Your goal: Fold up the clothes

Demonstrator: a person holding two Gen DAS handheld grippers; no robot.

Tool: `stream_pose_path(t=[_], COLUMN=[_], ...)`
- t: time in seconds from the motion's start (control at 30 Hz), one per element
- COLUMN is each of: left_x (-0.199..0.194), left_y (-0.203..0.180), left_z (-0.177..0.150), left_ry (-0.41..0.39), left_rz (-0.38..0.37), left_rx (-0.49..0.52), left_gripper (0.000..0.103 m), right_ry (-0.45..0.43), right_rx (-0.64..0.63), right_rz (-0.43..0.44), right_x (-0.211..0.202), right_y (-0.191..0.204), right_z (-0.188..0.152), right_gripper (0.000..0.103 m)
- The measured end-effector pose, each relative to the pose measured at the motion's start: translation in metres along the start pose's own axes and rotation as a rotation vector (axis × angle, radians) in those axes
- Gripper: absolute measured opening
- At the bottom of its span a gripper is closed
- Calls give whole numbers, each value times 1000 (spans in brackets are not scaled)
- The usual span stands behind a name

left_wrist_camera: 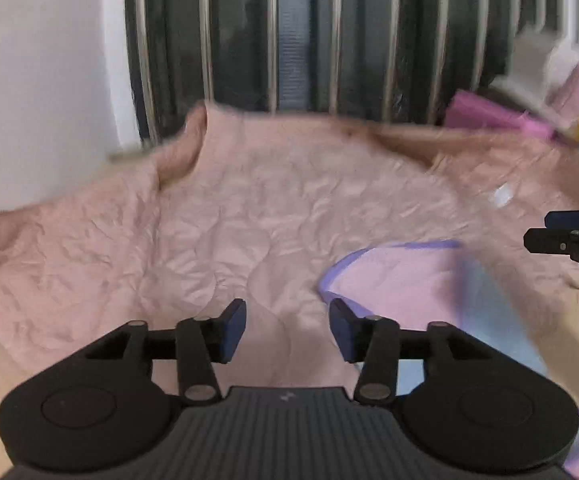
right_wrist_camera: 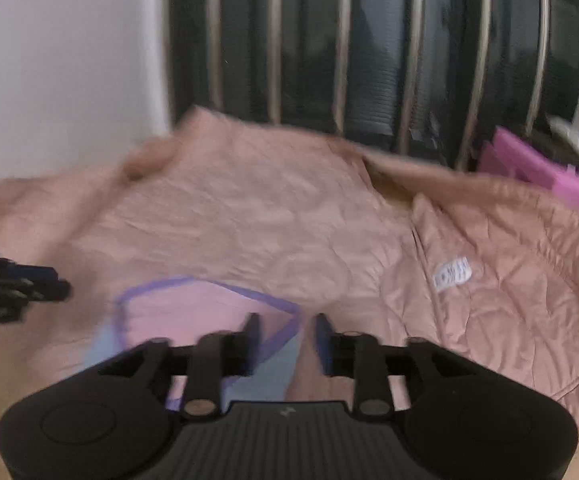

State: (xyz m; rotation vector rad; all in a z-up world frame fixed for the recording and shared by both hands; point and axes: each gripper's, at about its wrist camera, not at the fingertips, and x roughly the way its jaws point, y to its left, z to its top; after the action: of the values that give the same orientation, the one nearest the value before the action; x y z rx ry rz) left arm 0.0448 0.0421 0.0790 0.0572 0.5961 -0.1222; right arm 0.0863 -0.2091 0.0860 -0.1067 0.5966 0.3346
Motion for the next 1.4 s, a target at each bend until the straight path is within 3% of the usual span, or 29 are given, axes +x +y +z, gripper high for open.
stream_pose_path(t=[0.07, 0.23, 0.3, 0.37, 0.47, 0.53, 0.57, 0.6, 0.67, 0.73, 0.8, 0.9, 0.97, 1.03, 1.07, 1.1, 1.17, 1.23, 1.27, 1.3, 1.4], left_x=[-33, -77, -88, -98, -103, -91, -89, -86, -86, -92, -107, -123, -125, -120, -117, -115, -117, -122, -124, -127, -127], left_y=[-13, -58, -71, -73, -77, -87, -89, -91, -88, -82, -78, -81, -89, -98, -103, -107, -107, -100, -97, -94, -89], left_z=[-24, -102, -126, -131, -129, -131, -135, -138, -141, -140, -141, -145, -147, -150, -152, -154, -156, -158, -159, -160, -162], left_ry=[-40, -39, -33, -27, 10, 36, 36, 36, 31, 41, 26, -5, 1, 7, 10, 13, 7, 16, 23, 30, 53], left_rz=[-1, -25, 0, -53, -128, -88, -79, -70, -45, -36, -51, -67, -100, -99, -98, -97, -86, -71, -78, -86, -150], left_rx=[21, 97, 115, 75, 30, 63, 71, 79, 69, 44, 34, 49, 48, 67, 78, 88, 90, 87, 87, 87, 51], left_gripper=[56, 59, 58, 58, 57, 27, 7, 6, 7, 14, 49, 51, 51, 45, 37, 37, 41, 55, 60, 61, 61], right_ry=[-68, -64, -29, 10, 35, 39, 39, 36, 26, 0, -50, -106, -91, -66, -53, -40, -40, -58, -71, -77, -62], right_rx=[-29, -50, -72, -59, 35, 66, 67, 59, 34, 13, 5, 6, 8, -7, -17, -27, -43, -50, -53, -53, -39], right_rz=[36, 231, 243, 227, 251, 270, 268, 244, 198, 171, 180, 273, 323, 330, 319, 307, 289, 287, 292, 297, 308], right_x=[-39, -113, -125, -125, -121, -115, -111, -107, -102, -110, -126, -151, -155, -149, -146, -143, -140, -146, -150, -154, -152], right_y=[8, 28, 34, 36, 31, 33, 36, 41, 48, 50, 46, 37, 39, 46, 50, 54, 58, 55, 53, 48, 40], right_z=[-15, -86, -116, -137, -153, -159, -162, -166, -168, -168, -169, -176, -180, -186, -189, -192, -195, -194, -194, -195, -196], right_gripper=[64, 59, 48, 32, 26, 18, 15, 14, 13, 14, 16, 25, 25, 24, 24, 24, 24, 26, 37, 50, 50])
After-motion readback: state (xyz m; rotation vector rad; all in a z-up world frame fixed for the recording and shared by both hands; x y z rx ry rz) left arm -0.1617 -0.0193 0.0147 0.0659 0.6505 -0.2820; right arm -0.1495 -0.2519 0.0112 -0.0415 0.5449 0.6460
